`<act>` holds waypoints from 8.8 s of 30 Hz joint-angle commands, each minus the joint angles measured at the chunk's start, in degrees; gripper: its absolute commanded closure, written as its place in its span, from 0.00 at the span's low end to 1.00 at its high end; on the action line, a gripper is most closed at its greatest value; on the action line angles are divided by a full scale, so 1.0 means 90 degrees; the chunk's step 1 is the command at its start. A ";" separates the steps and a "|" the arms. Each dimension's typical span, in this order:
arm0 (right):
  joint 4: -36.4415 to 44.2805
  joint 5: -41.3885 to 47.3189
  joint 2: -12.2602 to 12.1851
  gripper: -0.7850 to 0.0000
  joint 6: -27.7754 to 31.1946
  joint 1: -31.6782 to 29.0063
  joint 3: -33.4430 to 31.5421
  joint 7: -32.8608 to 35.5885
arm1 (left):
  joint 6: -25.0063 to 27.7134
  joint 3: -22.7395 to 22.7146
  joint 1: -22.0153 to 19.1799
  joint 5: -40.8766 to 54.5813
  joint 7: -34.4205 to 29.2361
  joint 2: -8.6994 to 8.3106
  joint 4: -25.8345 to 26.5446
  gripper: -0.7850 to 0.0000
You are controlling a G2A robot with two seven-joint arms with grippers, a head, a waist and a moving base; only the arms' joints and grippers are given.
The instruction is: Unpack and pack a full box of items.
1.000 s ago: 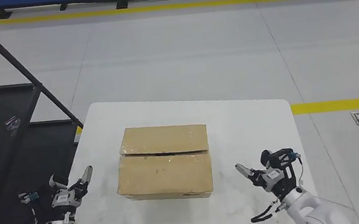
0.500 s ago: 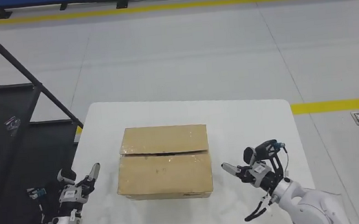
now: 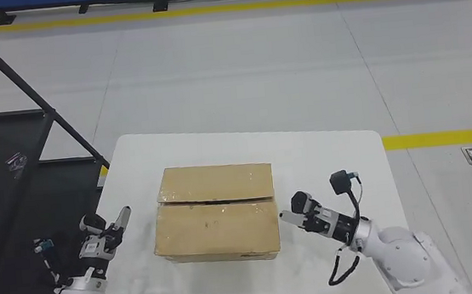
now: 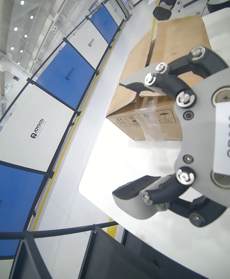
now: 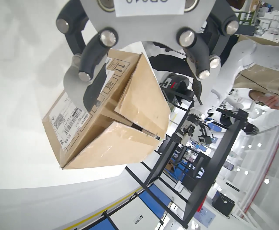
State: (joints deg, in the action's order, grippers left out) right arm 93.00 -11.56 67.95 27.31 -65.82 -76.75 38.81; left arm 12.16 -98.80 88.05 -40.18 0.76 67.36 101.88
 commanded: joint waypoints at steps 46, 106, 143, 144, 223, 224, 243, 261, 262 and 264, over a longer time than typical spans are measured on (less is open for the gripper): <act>0.0619 0.1541 -0.0887 0.00 0.1426 0.0373 0.1687 0.2816 | 0.3308 -0.0645 0.0768 -0.1938 -0.0785 -0.0244 0.0085 0.00; -0.1878 0.4779 -0.0152 0.00 -0.1715 0.2390 0.2612 -0.0435 | 0.2773 0.0227 0.0201 -0.2869 -0.0895 -0.0390 -0.0255 0.00; -0.5449 0.2831 0.1526 0.00 -0.1702 0.4695 0.4151 -0.4163 | 0.2849 0.0408 0.0391 -0.3042 -0.0708 -0.0495 -0.0090 0.00; -0.5524 0.2821 0.1562 0.00 -0.1703 0.4724 0.4157 -0.4146 | 0.2853 0.0418 0.0392 -0.3057 -0.0706 -0.0497 -0.0086 0.00; -0.3723 0.1731 0.1638 0.00 -0.1983 0.3830 0.3793 -0.0415 | 0.2744 -0.0855 0.1274 -0.1283 -0.0298 -0.0655 0.0281 0.00; -0.3854 0.1769 0.1698 0.00 -0.1963 0.3903 0.3876 -0.0413 | 0.2744 -0.0829 0.1278 -0.1330 -0.0297 -0.0654 0.0306 0.00; -0.5551 0.3226 0.2535 0.00 -0.0718 0.4599 0.4175 -0.0030 | 0.2461 -0.0264 0.1295 -0.2201 -0.0333 -0.0624 0.0804 0.00; -0.5173 0.3204 0.2799 0.00 0.0267 0.4597 0.4137 0.0272 | 0.0891 0.0418 0.0647 -0.2107 -0.0837 -0.0512 0.0994 0.00; -0.5174 0.3147 0.2815 0.00 0.0334 0.4604 0.4153 0.0270 | 0.0855 0.0413 0.0627 -0.2060 -0.0848 -0.0508 0.0999 0.00; -0.5185 0.3033 0.2850 0.00 0.0478 0.4605 0.4182 0.0245 | 0.0758 0.0376 0.0602 -0.1997 -0.0841 -0.0502 0.1004 0.00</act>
State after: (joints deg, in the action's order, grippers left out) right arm 46.40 16.16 93.47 31.02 -24.36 -39.21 41.17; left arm 19.47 -95.21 93.53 -58.40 -6.92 62.81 110.92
